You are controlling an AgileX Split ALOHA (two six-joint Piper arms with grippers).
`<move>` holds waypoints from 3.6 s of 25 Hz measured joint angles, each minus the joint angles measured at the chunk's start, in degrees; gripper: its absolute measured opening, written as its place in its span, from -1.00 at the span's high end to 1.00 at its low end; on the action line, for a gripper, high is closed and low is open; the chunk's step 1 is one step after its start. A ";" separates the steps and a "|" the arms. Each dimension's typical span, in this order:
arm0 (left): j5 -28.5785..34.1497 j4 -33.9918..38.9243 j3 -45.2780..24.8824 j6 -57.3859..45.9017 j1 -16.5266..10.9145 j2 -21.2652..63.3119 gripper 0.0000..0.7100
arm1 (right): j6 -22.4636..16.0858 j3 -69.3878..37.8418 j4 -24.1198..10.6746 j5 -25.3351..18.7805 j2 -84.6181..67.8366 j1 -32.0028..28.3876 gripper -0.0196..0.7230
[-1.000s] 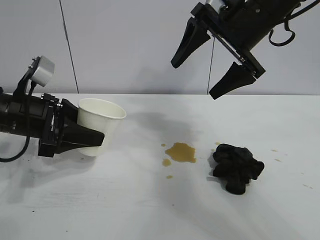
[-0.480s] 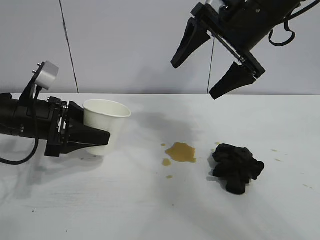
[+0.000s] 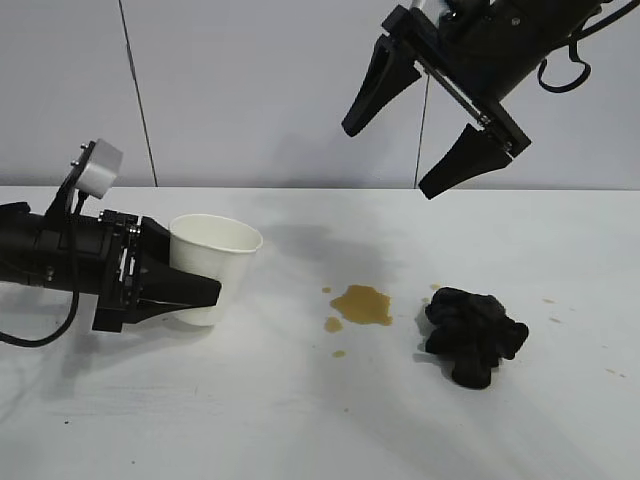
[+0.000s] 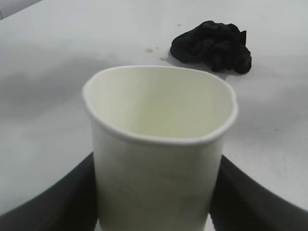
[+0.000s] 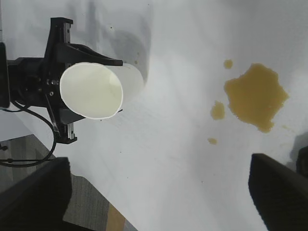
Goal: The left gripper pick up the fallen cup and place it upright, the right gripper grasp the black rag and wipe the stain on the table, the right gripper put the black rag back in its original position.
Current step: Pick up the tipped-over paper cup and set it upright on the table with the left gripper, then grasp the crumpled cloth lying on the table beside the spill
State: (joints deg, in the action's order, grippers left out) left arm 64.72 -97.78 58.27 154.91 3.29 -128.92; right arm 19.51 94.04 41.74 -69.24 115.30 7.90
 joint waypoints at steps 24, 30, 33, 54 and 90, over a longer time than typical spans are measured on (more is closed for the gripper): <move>0.20 0.00 0.62 2.87 0.00 -2.99 -0.19 | -0.12 0.00 -0.07 0.00 0.00 0.00 -0.92; 0.20 -0.16 1.22 2.87 -0.07 -2.99 -0.19 | -0.12 0.00 -0.07 0.00 0.00 0.00 -0.92; 0.20 -0.16 1.22 2.87 -0.07 -2.99 -0.24 | -0.12 0.00 -0.07 0.00 0.00 0.00 -0.92; 0.20 0.03 3.41 -2.58 -0.07 1.37 -0.85 | -0.12 0.00 -0.06 0.00 0.00 0.00 -0.92; -20.17 42.18 6.52 -67.52 -0.07 35.69 -0.85 | 10.16 0.00 -0.04 0.00 0.00 0.00 -0.92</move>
State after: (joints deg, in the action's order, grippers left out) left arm 44.55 -55.59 64.79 87.39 3.22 -93.23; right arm 29.66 94.04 41.70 -69.24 115.30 7.90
